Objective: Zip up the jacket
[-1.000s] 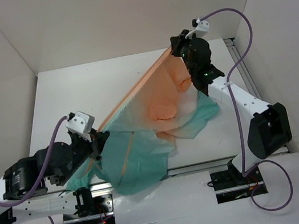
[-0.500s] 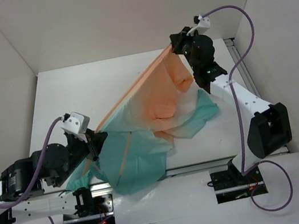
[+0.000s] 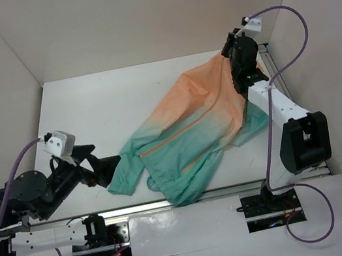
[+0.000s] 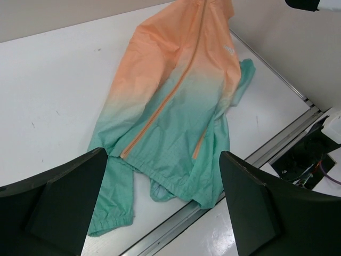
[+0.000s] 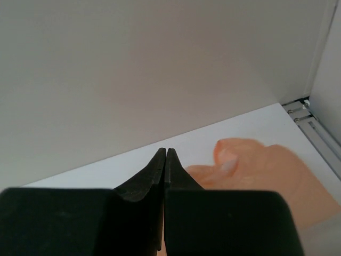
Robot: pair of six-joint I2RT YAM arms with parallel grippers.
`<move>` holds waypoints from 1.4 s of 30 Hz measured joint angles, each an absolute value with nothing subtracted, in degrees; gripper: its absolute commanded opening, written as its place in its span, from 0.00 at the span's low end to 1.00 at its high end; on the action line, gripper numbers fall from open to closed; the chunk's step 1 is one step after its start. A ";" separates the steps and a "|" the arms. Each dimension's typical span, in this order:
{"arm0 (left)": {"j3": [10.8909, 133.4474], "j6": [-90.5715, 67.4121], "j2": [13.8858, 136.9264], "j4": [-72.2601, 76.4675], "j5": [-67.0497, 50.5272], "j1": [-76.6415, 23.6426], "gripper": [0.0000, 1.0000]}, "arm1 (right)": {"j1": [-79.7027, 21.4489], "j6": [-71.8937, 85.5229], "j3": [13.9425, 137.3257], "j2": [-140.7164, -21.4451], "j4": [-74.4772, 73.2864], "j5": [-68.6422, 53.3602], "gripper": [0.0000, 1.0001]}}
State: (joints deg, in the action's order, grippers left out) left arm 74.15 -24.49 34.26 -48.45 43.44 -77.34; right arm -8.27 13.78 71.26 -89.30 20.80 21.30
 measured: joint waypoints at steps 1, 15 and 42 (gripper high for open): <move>74.15 -24.45 34.74 -48.40 43.20 -77.34 1.00 | -8.56 13.45 70.96 -89.25 20.91 20.56 0.00; 70.00 -22.63 37.06 -40.45 42.70 -77.34 1.00 | -17.32 9.82 71.11 -83.20 17.21 10.04 1.00; 50.11 -14.11 61.39 1.45 12.14 -22.83 1.00 | -52.51 2.39 50.74 -58.02 -2.94 55.40 1.00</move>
